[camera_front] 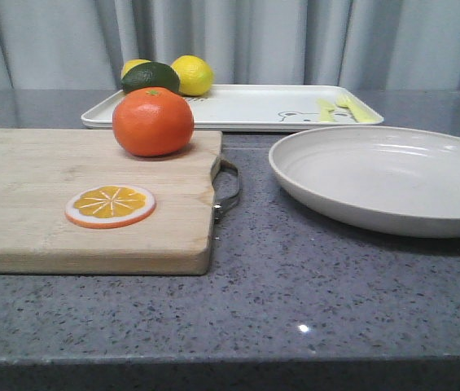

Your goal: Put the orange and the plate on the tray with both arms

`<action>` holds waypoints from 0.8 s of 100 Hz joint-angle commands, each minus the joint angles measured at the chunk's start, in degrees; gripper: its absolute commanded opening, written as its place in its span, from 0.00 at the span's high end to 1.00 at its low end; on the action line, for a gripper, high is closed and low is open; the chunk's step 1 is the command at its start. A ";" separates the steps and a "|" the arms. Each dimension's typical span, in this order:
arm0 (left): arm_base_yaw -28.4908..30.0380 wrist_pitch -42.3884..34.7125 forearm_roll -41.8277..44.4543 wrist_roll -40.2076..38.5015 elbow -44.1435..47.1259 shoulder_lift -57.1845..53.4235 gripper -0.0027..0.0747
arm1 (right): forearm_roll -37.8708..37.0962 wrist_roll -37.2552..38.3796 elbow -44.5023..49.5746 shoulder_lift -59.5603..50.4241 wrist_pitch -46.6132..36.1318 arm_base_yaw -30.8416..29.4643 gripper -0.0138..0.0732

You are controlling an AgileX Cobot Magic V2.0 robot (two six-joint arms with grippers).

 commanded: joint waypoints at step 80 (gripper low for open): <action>-0.05 -9.23 -1.19 0.00 -19.23 22.53 0.99 | 0.05 -0.35 -18.33 22.21 -5.03 -0.06 0.92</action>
